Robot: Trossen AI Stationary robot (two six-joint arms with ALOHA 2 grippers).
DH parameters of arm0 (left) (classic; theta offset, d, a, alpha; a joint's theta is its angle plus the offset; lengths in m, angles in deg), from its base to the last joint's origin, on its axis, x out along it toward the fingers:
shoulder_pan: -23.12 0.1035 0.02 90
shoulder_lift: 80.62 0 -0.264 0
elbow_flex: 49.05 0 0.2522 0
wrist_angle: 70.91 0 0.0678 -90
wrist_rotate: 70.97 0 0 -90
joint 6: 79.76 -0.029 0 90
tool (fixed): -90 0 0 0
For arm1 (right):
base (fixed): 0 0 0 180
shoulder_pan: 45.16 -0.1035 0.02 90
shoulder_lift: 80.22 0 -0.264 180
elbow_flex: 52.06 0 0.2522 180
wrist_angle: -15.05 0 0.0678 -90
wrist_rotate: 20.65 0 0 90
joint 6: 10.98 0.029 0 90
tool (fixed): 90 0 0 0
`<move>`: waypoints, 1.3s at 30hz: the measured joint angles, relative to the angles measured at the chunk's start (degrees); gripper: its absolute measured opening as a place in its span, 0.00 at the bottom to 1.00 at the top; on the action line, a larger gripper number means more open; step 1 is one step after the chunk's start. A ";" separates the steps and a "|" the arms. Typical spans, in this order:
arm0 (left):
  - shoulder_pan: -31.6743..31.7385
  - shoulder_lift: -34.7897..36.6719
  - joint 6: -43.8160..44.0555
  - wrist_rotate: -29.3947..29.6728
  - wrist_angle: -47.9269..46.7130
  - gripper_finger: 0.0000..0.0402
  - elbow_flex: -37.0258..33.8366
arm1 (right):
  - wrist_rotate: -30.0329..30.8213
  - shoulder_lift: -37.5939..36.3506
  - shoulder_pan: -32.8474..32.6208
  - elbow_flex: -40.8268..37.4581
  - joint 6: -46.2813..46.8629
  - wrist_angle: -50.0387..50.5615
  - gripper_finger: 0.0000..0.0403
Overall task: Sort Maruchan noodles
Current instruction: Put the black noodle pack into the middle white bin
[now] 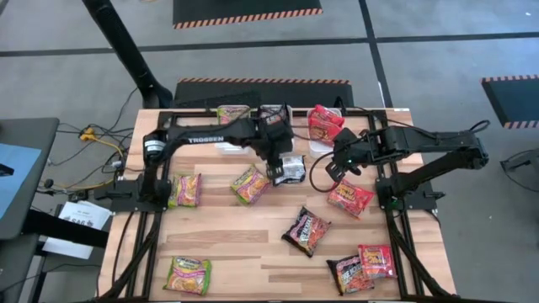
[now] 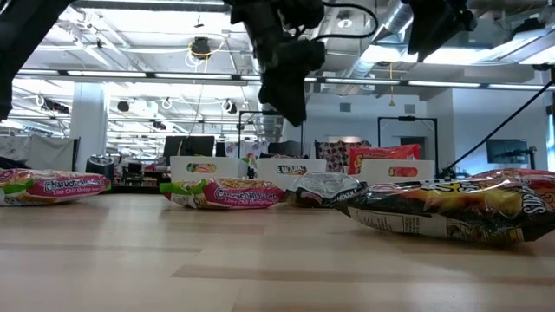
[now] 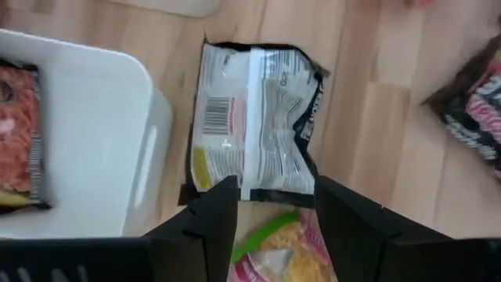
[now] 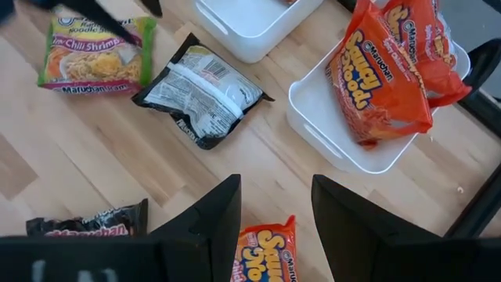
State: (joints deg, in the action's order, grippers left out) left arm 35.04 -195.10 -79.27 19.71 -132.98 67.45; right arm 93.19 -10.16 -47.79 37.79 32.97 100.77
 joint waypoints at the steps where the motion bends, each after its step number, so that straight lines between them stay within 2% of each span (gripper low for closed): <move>1: -0.54 -0.01 0.18 1.10 0.28 0.39 -0.82 | -0.02 0.00 0.00 0.00 0.36 0.00 0.45; 5: -2.55 0.02 0.35 4.86 3.39 0.39 -3.90 | -0.05 0.00 0.00 0.00 1.28 0.00 0.45; 18: -7.52 -0.01 -1.29 6.94 11.48 0.39 -13.26 | 0.01 0.59 0.00 0.00 1.22 0.00 0.45; 26: -11.38 0.02 -9.88 16.34 18.31 0.39 -16.20 | 0.06 0.55 0.00 0.00 2.10 -0.17 0.45; 39: -13.29 -0.02 -10.96 18.63 22.71 0.39 -18.64 | 0.30 0.52 0.00 0.00 2.18 -0.28 0.45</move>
State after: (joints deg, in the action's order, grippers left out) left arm 21.76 -195.12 -90.23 38.34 -110.26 48.81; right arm 93.49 -9.63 -47.79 37.79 35.15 100.49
